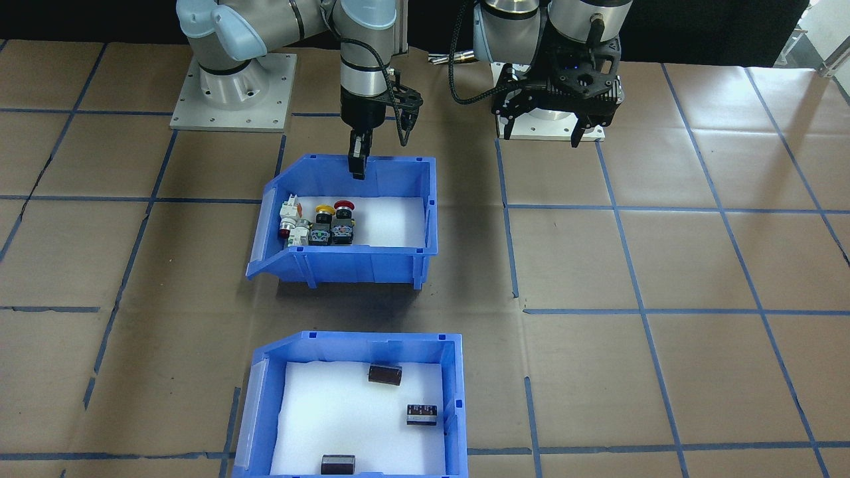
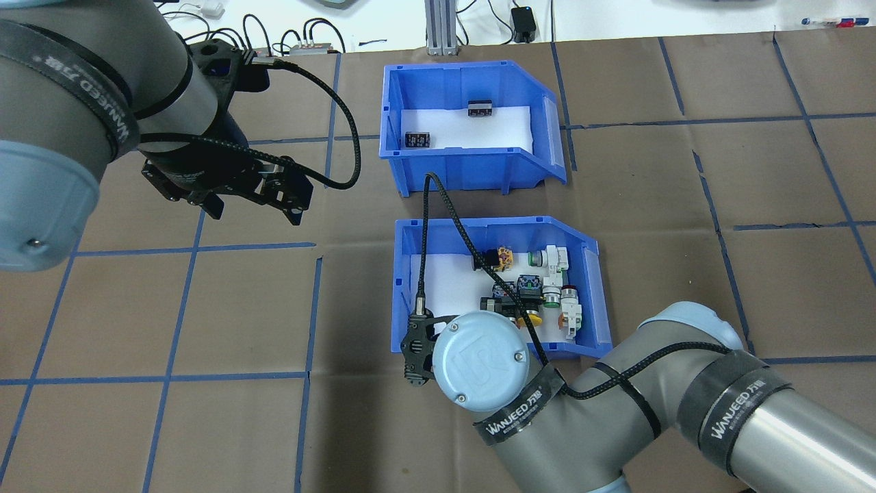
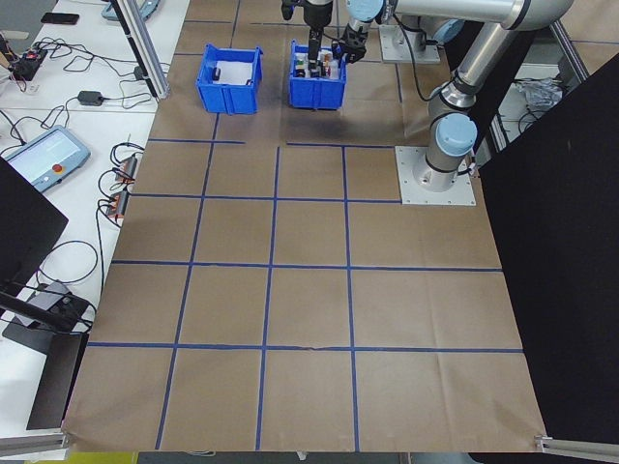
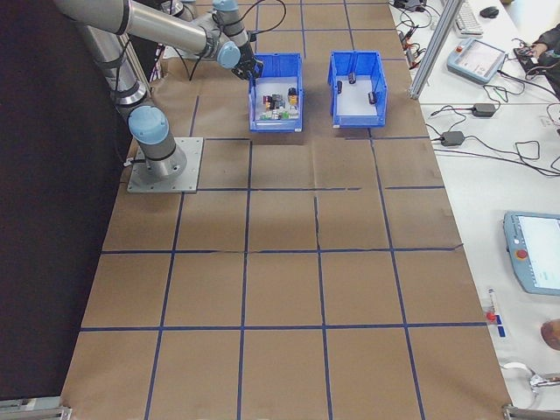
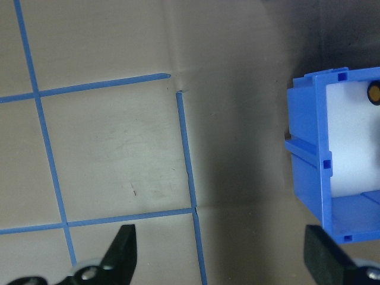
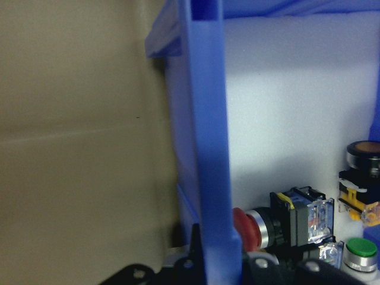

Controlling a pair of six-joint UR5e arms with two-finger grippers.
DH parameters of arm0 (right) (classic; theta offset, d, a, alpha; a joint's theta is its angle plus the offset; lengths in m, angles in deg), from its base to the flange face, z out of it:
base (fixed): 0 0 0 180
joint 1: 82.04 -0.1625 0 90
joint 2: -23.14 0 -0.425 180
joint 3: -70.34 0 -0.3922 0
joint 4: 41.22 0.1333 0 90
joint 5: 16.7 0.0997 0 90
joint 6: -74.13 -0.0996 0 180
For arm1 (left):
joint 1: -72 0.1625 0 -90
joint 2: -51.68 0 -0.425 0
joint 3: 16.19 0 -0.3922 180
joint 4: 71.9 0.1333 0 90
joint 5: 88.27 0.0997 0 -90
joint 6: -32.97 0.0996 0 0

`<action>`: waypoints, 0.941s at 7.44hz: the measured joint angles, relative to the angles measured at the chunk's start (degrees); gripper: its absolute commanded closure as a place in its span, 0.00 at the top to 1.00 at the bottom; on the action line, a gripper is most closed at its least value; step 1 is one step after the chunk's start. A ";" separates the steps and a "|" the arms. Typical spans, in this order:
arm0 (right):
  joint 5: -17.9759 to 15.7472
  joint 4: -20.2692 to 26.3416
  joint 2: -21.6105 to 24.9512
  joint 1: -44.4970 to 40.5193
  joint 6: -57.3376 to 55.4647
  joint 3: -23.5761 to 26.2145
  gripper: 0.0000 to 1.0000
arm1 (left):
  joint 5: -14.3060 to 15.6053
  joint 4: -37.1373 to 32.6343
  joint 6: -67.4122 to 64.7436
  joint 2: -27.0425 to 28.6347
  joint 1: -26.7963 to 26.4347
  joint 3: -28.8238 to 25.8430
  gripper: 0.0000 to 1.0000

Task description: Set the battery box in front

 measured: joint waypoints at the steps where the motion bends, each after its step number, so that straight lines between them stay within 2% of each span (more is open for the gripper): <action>1: 0.23 -0.06 -0.05 -0.01 -0.01 -0.01 0.99 | 0.00 0.03 0.03 -0.02 0.01 0.00 1.00; 5: 0.81 -0.31 0.53 0.29 0.32 -0.62 1.00 | 0.02 0.04 0.05 -0.02 0.07 0.00 1.00; 7: 0.68 2.04 2.38 1.69 0.38 -3.40 1.00 | 0.19 0.14 0.01 -0.03 0.05 0.00 1.00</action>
